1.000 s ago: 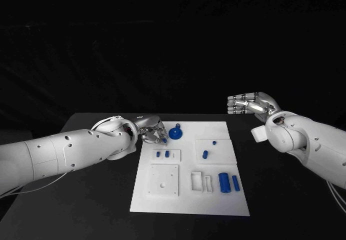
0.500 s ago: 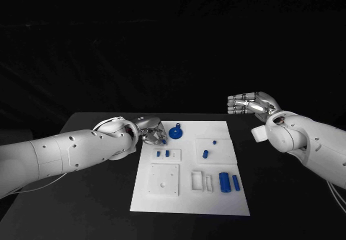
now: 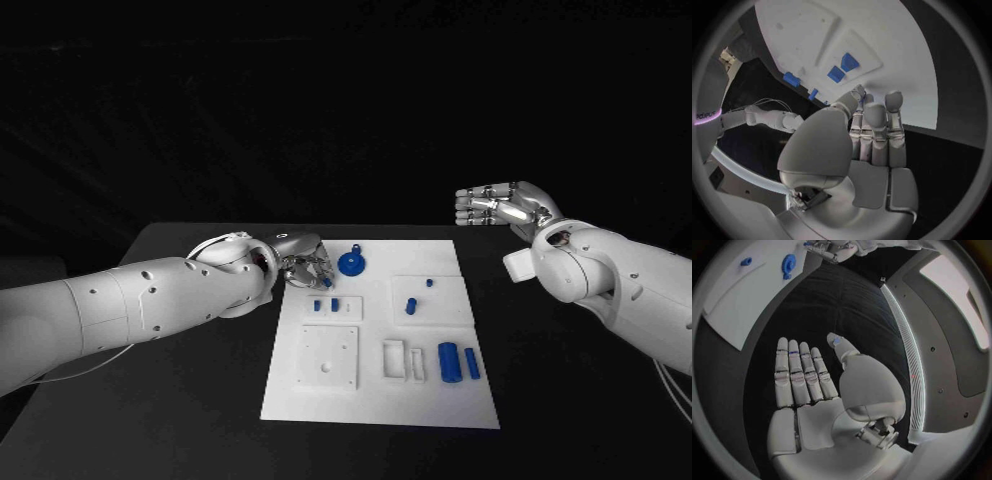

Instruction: Assemble the parts on the task board

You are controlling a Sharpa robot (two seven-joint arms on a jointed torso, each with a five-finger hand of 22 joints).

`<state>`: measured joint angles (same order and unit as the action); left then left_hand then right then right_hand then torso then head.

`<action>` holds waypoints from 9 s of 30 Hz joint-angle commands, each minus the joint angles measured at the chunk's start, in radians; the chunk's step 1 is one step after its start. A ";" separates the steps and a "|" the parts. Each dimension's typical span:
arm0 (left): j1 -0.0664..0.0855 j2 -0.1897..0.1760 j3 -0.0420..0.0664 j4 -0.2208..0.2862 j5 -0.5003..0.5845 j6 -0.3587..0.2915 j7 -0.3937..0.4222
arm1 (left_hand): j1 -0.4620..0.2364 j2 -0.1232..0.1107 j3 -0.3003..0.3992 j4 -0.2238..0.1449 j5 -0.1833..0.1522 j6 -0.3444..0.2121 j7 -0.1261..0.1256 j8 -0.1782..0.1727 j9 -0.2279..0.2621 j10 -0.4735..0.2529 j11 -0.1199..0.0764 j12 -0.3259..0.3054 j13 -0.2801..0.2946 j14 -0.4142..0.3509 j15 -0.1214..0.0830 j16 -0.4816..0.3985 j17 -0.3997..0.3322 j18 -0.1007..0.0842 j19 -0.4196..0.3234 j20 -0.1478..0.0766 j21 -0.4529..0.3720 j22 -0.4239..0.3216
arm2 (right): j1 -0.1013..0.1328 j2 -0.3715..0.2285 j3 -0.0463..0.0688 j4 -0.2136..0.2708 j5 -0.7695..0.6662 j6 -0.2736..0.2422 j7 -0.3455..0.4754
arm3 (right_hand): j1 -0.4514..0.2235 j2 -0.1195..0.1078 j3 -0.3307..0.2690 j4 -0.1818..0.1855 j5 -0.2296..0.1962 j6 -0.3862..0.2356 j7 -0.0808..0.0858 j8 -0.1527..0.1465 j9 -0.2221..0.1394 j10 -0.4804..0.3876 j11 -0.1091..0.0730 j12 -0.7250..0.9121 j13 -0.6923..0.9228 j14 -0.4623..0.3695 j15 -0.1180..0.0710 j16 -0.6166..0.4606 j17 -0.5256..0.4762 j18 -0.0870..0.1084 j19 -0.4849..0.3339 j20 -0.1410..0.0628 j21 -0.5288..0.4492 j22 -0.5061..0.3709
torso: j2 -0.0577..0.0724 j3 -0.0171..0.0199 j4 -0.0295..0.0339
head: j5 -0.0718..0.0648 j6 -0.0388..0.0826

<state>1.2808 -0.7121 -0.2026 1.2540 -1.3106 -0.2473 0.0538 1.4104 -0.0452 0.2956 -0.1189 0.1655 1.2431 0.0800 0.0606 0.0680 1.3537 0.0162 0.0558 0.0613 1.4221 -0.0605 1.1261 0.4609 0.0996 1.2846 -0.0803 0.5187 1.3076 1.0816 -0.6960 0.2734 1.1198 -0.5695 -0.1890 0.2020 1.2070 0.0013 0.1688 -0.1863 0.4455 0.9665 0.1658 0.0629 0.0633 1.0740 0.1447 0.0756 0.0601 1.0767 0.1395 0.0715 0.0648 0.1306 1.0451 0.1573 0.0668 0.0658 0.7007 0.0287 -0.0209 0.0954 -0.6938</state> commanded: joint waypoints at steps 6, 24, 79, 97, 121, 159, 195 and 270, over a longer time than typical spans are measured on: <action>-0.001 0.006 0.000 -0.001 -0.010 0.020 -0.002 | 0.003 0.001 -0.001 -0.005 -0.003 0.001 0.001 0.003 0.001 0.001 0.000 0.003 0.000 -0.004 -0.001 0.003 -0.002 0.007 -0.007 0.002 0.005 0.019 | 0.000 0.002 0.000 0.001 -0.007 0.013 0.008 | -0.004 -0.003 0.006 0.002 0.003 0.005 0.002 -0.001 0.001 -0.001 0.000 -0.003 -0.002 -0.003 0.000 -0.006 -0.001 0.015 0.000 0.000 -0.001 -0.001 | 0.000 -0.0002 0.0002 | -0.001 -0.004; -0.001 0.014 0.000 0.000 -0.008 0.031 -0.004 | 0.004 0.002 -0.003 -0.004 -0.006 0.000 0.001 0.003 0.001 -0.001 0.001 0.003 0.000 -0.005 -0.001 0.003 -0.002 0.008 -0.008 0.003 0.005 0.019 | 0.000 0.004 0.000 -0.001 -0.007 0.015 0.007 | -0.004 -0.003 0.007 0.003 0.003 0.005 0.002 -0.001 0.001 -0.001 0.000 -0.003 -0.002 -0.003 0.000 -0.006 -0.001 0.015 0.000 0.000 -0.001 -0.001 | 0.000 -0.0001 0.0004 | -0.003 -0.009; -0.002 0.027 -0.004 -0.002 -0.050 0.044 -0.034 | 0.008 -0.026 -0.002 0.012 -0.035 -0.081 0.009 0.001 -0.003 -0.031 0.012 0.003 0.000 -0.011 0.010 0.001 -0.007 0.013 -0.016 0.015 -0.002 0.019 | 0.000 0.002 0.000 -0.003 -0.007 0.018 0.004 | -0.005 -0.004 0.009 0.005 0.002 0.005 0.002 -0.001 0.001 -0.001 0.001 -0.003 -0.002 -0.004 0.000 -0.006 -0.001 0.015 0.000 0.000 -0.001 -0.001 | 0.000 -0.0007 0.0007 | -0.010 -0.018; -0.003 0.020 -0.003 -0.006 -0.030 0.001 -0.034 | 0.015 -0.063 0.033 0.035 -0.057 -0.239 -0.007 0.001 -0.006 -0.045 0.015 0.003 0.000 -0.007 0.011 0.000 -0.011 0.017 -0.009 0.017 -0.006 0.017 | 0.000 0.000 0.000 -0.002 -0.010 0.009 0.003 | -0.001 -0.007 -0.002 0.002 0.002 0.001 0.003 -0.001 0.000 -0.007 0.003 -0.002 -0.001 -0.010 0.005 -0.006 -0.001 0.012 -0.007 0.000 -0.001 -0.001 | 0.000 -0.0002 0.0007 | -0.011 -0.018; -0.002 -0.020 0.011 -0.065 0.026 -0.030 -0.021 | 0.048 -0.072 0.075 0.027 -0.037 -0.219 0.006 0.005 -0.005 -0.079 0.032 0.003 0.000 -0.010 0.024 -0.001 -0.013 0.033 -0.014 0.029 0.002 0.021 | -0.016 -0.039 0.000 0.030 -0.380 0.089 -0.066 | 0.040 -0.029 0.042 -0.099 0.019 0.175 -0.051 0.001 0.006 0.205 -0.085 -0.014 0.001 0.381 -0.152 0.175 0.198 0.009 0.390 -0.184 0.211 0.087 | -0.001 0.0003 -0.0001 | -0.031 -0.009; 0.030 -0.079 0.068 0.033 1.082 -0.119 0.263 | -0.010 -0.043 -0.115 0.103 -0.036 -0.161 0.043 0.002 -0.003 -0.133 0.079 0.003 -0.002 -0.228 0.159 -1.064 -0.380 -0.027 -0.242 0.162 -0.453 -0.722 | -0.057 0.000 -0.085 0.202 -1.221 0.021 -0.363 | -0.020 -0.175 0.276 -0.061 -0.136 0.146 -0.054 0.000 0.007 0.180 -0.086 -0.016 0.002 0.349 -0.172 0.649 0.801 0.037 0.373 -0.212 0.654 0.551 | 0.000 -0.0013 0.0016 | -0.049 -0.002; 0.030 -0.070 0.068 0.017 1.093 -0.104 0.256 | -0.008 -0.031 -0.124 0.097 -0.037 -0.164 0.047 0.002 -0.003 -0.138 0.081 0.002 -0.002 -0.227 0.161 -1.065 -0.388 -0.026 -0.201 0.162 -0.445 -0.925 | -0.058 0.034 -0.129 0.207 -1.262 0.013 -0.378 | -0.008 -0.149 0.400 -0.055 -0.210 0.226 -0.073 0.000 0.009 0.249 -0.109 -0.017 0.004 0.355 -0.189 0.660 0.812 0.025 0.393 -0.229 0.616 0.657 | 0.001 -0.0011 0.0004 | -0.042 -0.013; 0.029 -0.041 0.068 -0.071 1.107 -0.063 0.305 | 0.002 -0.020 -0.119 0.056 -0.045 -0.161 0.048 0.002 -0.003 -0.146 0.084 0.002 -0.002 -0.234 0.162 -1.065 -0.388 -0.030 -0.215 0.163 -0.441 -0.946 | -0.072 -0.032 -0.056 0.429 -1.119 -0.131 -0.393 | -0.037 -0.120 0.532 -0.057 -0.194 0.310 -0.095 0.002 0.029 0.333 -0.135 -0.014 0.008 0.375 -0.214 0.643 0.827 0.010 0.425 -0.254 0.606 0.840 | -0.002 -0.0011 0.0008 | -0.007 -0.004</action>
<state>1.3087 -0.7554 -0.1360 1.1793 -0.2166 -0.2970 0.3372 1.4132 -0.0710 0.1786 -0.0569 0.1168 1.0824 0.1267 0.0661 0.0662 1.2128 0.0999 0.0558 0.0606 1.1933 0.1036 0.0656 0.0742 0.0696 1.0758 0.0858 0.0726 0.3624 1.0138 -0.7302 0.2173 1.5329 -1.7037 -0.3161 -0.2079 1.1636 -0.1286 0.7027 -0.2455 0.2555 1.2719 0.0709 0.0607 0.0916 1.3988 0.0088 0.0616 0.0683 1.4495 -0.0711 0.7178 0.8907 0.1210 1.4599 -0.0961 0.6755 0.9048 0.6978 0.0274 -0.0217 0.0783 -0.6987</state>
